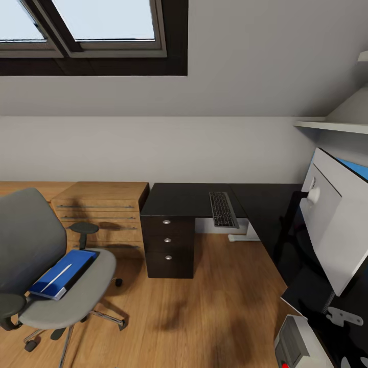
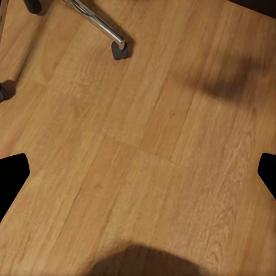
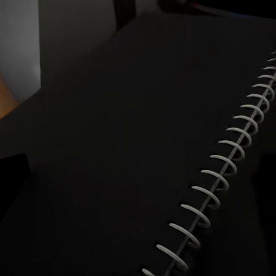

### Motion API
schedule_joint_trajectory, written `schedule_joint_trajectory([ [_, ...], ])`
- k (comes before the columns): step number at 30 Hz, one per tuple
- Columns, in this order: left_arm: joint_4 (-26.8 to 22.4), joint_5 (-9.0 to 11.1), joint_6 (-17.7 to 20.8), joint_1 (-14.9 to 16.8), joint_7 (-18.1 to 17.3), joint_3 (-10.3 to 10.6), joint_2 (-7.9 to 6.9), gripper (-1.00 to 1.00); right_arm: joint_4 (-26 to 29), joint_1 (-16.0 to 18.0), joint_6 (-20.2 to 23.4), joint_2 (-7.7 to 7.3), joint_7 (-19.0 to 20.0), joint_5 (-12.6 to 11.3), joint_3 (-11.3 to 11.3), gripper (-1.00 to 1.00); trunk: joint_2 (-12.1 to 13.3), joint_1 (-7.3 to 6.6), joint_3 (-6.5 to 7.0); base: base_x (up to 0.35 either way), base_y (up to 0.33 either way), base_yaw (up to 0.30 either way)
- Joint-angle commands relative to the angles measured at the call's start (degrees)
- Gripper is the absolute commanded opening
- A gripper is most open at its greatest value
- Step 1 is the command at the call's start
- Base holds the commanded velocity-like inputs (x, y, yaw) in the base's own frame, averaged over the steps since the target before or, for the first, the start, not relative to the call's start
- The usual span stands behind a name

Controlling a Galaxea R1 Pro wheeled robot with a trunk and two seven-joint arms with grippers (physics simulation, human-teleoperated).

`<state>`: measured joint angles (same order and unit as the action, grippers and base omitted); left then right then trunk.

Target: In the bedroom, organize the workspace by keeping the computer under the desk, ensuring the monitor is on the desk, placing the keyboard on the desk next to the monitor, placing the mouse on the desk next to the keyboard, moving the folder from the swivel chair onto the desk next to the mouse, stacking the notebook on top of the folder with the pen on top of the notebook, and positioning the swivel chair next to the desk.

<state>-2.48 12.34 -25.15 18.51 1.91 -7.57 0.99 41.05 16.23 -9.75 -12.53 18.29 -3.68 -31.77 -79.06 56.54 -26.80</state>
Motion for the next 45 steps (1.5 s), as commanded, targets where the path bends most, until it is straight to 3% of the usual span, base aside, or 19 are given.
schedule_joint_trajectory([
  [1,0.0,-0.3,-0.2,0.0,0.1,-0.4,0.04,1.0,-2.0,0.0,-0.1,-0.02,0.3,-0.2,-0.3,1.0,0.0,0.0,-0.07,0.0,0.0,0.0],
  [45,0.0,-0.3,-0.2,0.0,0.0,-0.4,0.06,1.0,-1.0,0.0,-0.3,-0.3,0.3,-0.3,-2.1,1.0,0.0,0.0,-0.07,0.0,0.0,0.0],
])
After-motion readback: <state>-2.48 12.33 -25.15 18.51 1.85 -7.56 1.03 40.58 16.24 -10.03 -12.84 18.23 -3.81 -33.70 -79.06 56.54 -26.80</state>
